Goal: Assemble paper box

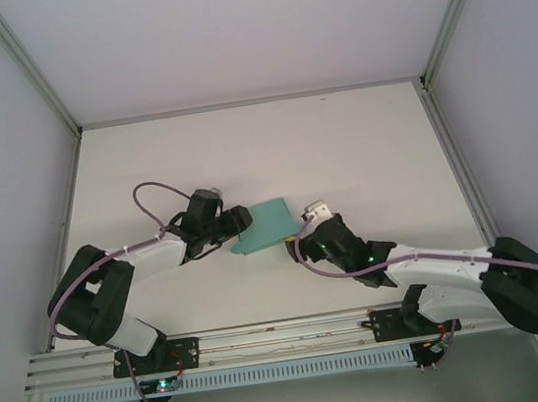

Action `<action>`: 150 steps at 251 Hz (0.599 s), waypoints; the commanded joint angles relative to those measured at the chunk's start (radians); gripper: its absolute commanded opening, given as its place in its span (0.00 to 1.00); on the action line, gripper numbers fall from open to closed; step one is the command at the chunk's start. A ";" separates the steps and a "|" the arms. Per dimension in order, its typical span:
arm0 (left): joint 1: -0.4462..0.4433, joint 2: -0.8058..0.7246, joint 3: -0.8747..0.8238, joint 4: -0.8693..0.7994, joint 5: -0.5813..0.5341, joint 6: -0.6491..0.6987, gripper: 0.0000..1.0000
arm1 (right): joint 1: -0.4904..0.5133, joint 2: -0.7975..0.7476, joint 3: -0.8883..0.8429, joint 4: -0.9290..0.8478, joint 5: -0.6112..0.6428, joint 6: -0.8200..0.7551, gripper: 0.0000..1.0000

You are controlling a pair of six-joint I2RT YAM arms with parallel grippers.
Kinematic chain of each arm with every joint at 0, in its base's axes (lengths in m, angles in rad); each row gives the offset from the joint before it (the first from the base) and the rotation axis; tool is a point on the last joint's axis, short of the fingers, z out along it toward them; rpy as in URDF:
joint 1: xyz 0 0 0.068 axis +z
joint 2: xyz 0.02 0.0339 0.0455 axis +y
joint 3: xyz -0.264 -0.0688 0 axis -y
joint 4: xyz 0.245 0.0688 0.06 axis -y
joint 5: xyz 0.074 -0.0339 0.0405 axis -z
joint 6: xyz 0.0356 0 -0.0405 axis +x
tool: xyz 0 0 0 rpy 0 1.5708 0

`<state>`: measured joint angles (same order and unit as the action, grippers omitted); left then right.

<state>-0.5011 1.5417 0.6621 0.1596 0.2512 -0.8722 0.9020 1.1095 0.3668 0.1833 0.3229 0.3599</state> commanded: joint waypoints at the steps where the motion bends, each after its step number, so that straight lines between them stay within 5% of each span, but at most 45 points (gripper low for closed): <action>1: 0.010 0.052 -0.043 -0.032 -0.018 0.023 0.59 | -0.035 -0.097 -0.029 -0.112 -0.074 0.020 0.99; 25: 0.011 0.087 -0.047 0.012 0.007 0.039 0.58 | -0.090 -0.173 -0.028 -0.110 -0.144 0.032 0.99; 62: 0.040 0.163 -0.070 0.137 0.091 0.026 0.39 | -0.227 -0.189 0.022 -0.113 -0.278 0.105 0.98; 150: 0.143 0.254 -0.150 0.359 0.234 0.007 0.10 | -0.423 0.159 0.247 -0.172 -0.614 0.269 0.98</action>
<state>-0.4023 1.7073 0.5915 0.5724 0.4641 -0.8574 0.5007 1.1759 0.5602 0.0174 -0.1173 0.5430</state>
